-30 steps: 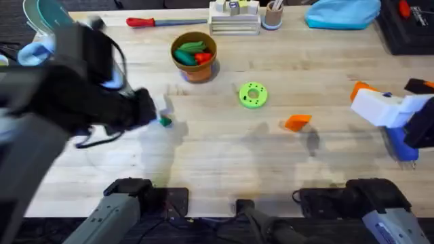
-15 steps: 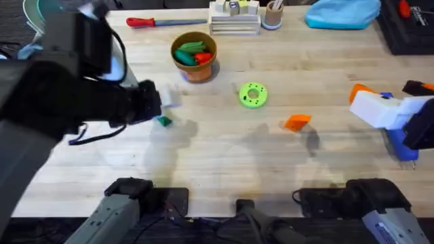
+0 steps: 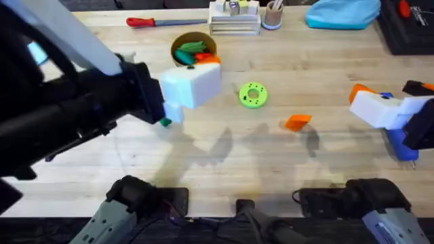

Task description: Pick up the gripper from the table and insert it into the empty holder that is missing its gripper. Then pick up a screw, insert it into the mounting hole, and use the screwdriver to tighten it. Finally, clean up the table by picking up the vegetable and placing it into the bucket.

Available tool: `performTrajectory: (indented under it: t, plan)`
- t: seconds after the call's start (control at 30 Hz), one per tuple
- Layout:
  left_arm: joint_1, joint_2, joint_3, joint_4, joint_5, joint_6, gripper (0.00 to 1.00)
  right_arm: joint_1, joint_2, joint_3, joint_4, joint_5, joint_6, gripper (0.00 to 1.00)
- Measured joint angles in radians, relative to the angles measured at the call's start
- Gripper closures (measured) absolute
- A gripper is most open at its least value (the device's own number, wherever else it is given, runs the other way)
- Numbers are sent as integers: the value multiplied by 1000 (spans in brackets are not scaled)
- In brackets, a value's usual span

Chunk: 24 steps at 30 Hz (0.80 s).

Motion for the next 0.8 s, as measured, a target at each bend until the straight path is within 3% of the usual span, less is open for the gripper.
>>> performTrajectory:
  t: [0.23, 0.37, 0.57, 0.8]
  plan:
    - [-1, -1, 3, -42, -1, 4, 7, 0, 0, 0, 0, 0, 0, 10]
    - [-1, -1, 3, 14, 13, 88, 6, 0, 0, 0, 0, 0, 0, 10]
    - [-35, 7, -65, 234, 69, 276, 8, 0, 0, 0, 0, 0, 0, 10]
    - [-109, -109, -387, 542, 105, 375, 7, 0, 0, 0, 0, 0, 0, 10]
